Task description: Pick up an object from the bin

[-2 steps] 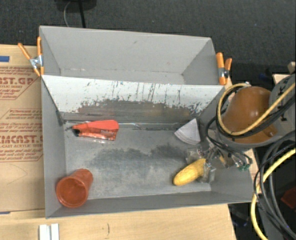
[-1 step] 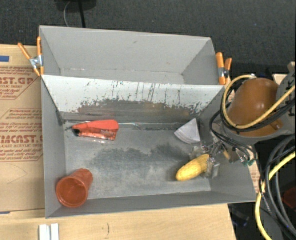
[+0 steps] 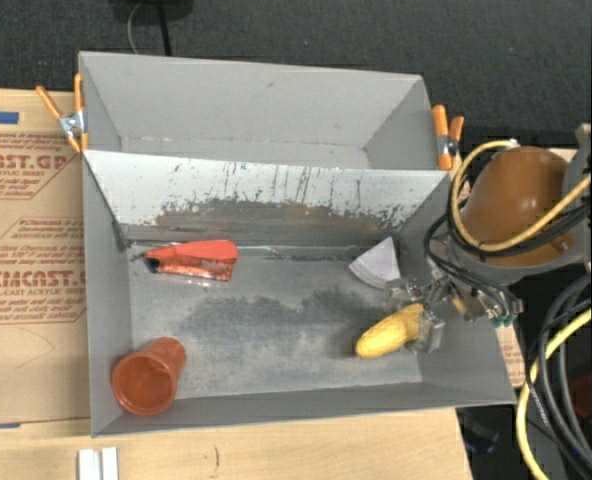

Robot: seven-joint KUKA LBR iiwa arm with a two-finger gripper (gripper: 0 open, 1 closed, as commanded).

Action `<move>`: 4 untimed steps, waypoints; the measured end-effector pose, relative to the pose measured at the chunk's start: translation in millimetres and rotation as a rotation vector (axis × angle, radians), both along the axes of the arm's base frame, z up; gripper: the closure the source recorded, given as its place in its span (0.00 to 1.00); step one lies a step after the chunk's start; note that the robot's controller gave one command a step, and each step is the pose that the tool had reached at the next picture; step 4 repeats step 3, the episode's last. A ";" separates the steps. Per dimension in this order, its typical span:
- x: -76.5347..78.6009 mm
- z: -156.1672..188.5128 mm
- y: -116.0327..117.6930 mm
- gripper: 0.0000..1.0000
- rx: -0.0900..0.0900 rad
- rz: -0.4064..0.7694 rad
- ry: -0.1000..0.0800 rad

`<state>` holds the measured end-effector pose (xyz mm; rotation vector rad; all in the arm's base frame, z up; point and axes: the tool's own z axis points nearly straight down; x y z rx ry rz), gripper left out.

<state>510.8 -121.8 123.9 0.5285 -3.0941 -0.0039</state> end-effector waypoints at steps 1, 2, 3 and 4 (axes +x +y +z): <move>-15.1 8.3 -29.5 1.00 0.000 -0.088 -0.002; -15.1 8.3 -29.4 1.00 0.000 -0.088 -0.002; -15.1 105.1 -24.6 1.00 0.001 -0.091 -0.005; -15.1 105.1 -24.6 1.00 0.001 -0.091 -0.005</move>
Offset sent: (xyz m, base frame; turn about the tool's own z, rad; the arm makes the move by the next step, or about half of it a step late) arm 0.0000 0.0000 0.0000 0.0000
